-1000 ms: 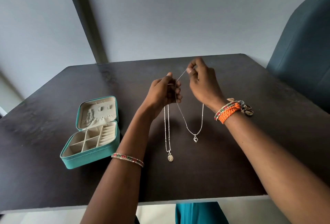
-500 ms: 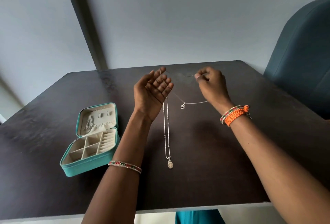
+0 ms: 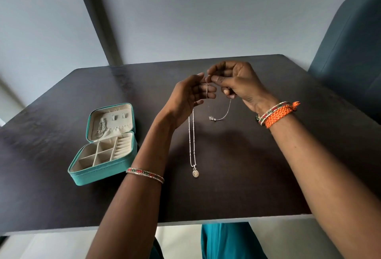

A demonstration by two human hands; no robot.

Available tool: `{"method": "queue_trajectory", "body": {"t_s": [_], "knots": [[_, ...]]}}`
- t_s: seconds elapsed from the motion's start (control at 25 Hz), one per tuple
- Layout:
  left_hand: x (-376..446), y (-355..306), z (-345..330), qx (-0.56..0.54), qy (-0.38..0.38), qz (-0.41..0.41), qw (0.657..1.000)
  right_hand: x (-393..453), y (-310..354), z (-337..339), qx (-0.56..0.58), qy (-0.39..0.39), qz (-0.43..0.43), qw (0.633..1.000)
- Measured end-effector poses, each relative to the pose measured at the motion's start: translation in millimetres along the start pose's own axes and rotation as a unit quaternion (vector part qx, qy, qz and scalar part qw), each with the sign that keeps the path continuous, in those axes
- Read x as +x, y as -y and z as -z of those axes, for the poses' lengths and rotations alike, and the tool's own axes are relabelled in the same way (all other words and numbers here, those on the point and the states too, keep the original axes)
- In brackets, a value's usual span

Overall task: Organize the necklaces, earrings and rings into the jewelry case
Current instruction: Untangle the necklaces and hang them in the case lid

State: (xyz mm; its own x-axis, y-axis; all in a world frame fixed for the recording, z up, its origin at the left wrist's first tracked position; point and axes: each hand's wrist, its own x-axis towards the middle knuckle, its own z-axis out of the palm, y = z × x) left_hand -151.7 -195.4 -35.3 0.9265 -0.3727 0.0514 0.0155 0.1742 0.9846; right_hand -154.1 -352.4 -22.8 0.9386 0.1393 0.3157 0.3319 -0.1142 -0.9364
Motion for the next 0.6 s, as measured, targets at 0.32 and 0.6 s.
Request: {"method": "queue_trajectory", "body": {"t_s": [0.32, 0.6], "knots": [[-2.3, -4.9, 2.8, -0.119, 0.014, 0.019, 0.993, 9.5, -21.1, 13.0, -0.106, -0.187, -0.006, 0.977], [-2.1, -3.0, 15.3, -0.315, -0.059, -0.030, 0.947, 2.1, -8.9, -11.1, -0.105, 0.038, -0.031, 0.993]]}}
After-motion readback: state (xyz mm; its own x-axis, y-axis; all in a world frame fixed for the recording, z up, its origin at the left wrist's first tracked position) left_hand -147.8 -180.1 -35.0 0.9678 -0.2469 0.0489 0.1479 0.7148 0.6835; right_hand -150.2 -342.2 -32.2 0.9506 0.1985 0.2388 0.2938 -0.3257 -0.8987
